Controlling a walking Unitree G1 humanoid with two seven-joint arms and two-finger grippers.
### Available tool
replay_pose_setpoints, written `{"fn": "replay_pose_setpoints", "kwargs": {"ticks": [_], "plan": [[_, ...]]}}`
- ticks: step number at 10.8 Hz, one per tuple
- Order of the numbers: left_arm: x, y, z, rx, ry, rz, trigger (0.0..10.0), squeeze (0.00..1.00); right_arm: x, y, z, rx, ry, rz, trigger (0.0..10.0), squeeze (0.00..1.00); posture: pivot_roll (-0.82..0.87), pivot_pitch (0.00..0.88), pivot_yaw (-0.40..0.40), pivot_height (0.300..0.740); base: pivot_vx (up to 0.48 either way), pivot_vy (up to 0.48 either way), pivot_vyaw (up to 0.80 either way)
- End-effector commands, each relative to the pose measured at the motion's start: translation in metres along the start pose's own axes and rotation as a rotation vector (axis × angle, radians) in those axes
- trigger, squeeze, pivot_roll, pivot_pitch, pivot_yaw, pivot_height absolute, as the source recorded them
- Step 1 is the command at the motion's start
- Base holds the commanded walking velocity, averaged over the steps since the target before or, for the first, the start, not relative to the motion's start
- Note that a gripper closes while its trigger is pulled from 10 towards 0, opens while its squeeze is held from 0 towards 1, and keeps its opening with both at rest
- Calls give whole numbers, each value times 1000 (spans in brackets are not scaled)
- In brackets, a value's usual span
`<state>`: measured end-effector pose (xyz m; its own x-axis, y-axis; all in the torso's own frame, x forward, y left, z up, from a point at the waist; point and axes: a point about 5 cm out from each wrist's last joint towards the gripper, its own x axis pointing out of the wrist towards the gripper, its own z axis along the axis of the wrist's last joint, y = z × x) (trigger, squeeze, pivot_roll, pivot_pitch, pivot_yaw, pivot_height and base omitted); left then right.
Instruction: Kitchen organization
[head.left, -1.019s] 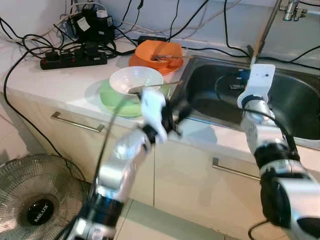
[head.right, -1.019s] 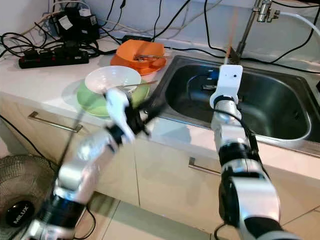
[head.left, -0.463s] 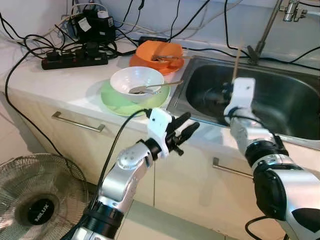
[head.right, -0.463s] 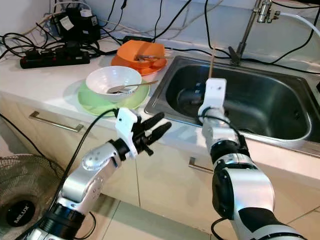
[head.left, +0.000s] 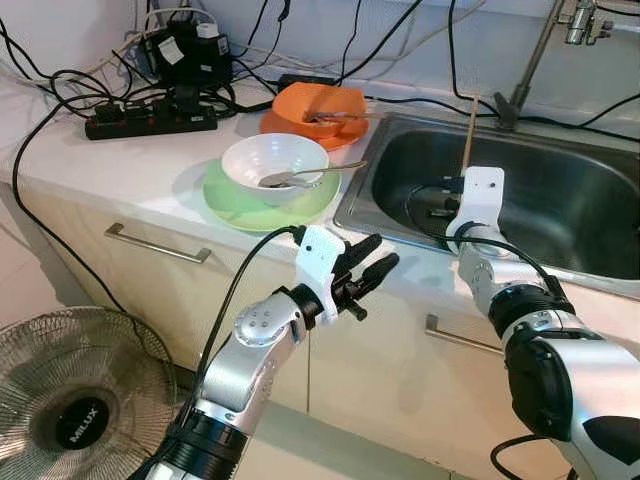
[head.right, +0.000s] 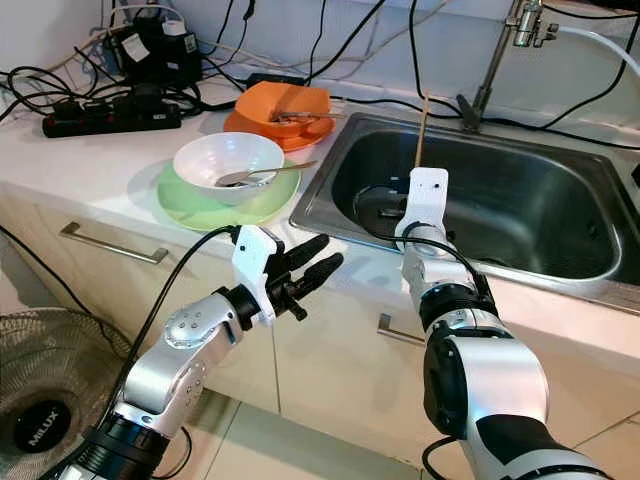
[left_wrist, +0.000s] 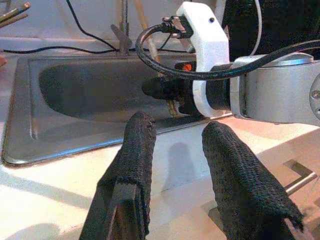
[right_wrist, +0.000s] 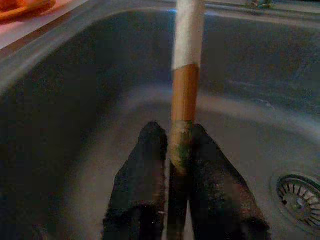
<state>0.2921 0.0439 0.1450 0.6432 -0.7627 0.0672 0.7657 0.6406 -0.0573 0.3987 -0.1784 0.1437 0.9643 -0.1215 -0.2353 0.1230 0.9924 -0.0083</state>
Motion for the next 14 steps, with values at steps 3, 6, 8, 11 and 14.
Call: {"fn": "replay_pose_setpoints", "kwargs": {"ticks": [3,6,8,11,14], "plan": [[0,-4,2,10,2,-19,10000,0,1,4,6,-1,-12,4,10000,0,211,12,-20,740,0,0,0],[0,-3,2,13,1,-13,10000,0,1,6,11,-20,-28,12,10000,757,213,18,-23,740,0,0,0],[1,2,9,89,-34,39,10000,0,1,10,27,-20,-132,29,10000,0,207,23,-23,740,0,0,0],[2,10,25,248,-156,127,10000,0,-7,18,43,-25,-342,96,10000,0,192,31,-24,740,0,0,0],[5,9,17,391,-84,143,10000,0,-24,3,29,16,-464,53,10000,0,165,27,-18,740,0,0,0]]}}
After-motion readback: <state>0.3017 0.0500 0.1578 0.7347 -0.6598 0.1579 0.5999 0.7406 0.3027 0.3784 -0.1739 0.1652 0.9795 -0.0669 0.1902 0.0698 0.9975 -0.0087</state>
